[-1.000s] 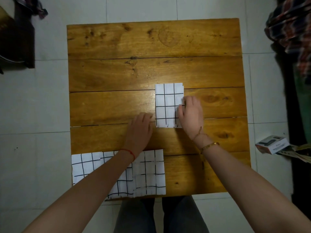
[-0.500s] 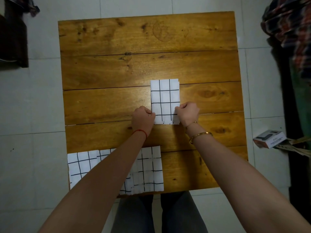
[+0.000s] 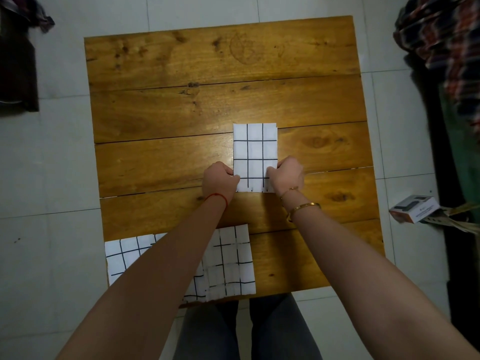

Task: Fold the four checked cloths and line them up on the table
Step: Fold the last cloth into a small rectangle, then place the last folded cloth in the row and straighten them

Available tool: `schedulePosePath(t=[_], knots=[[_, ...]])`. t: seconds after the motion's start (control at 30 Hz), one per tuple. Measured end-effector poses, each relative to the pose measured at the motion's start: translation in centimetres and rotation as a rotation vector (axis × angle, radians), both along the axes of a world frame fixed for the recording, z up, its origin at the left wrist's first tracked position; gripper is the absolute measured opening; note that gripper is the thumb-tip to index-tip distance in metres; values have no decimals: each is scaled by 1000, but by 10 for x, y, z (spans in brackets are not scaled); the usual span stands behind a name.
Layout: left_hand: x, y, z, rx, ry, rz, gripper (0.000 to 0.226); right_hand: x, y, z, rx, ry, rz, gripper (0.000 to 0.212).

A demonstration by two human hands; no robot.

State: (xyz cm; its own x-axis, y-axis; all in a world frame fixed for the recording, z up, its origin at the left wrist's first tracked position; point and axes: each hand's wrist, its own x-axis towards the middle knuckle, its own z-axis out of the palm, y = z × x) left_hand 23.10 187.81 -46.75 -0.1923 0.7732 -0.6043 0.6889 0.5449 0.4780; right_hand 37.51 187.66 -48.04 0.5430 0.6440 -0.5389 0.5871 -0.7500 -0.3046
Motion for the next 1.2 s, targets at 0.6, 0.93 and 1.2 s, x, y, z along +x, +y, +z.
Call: schedulePosePath(t=[0.6,0.93,1.2], knots=[[-10,-58,36,82,-401,52,31,30,-80,35,255,501,-288,17],[4,-171,33,46,-355,96,27,45,-176,43,178,555,-235,33],[15,-245,21,88,-289,186,24,46,-226,28,136,512,-63,35]])
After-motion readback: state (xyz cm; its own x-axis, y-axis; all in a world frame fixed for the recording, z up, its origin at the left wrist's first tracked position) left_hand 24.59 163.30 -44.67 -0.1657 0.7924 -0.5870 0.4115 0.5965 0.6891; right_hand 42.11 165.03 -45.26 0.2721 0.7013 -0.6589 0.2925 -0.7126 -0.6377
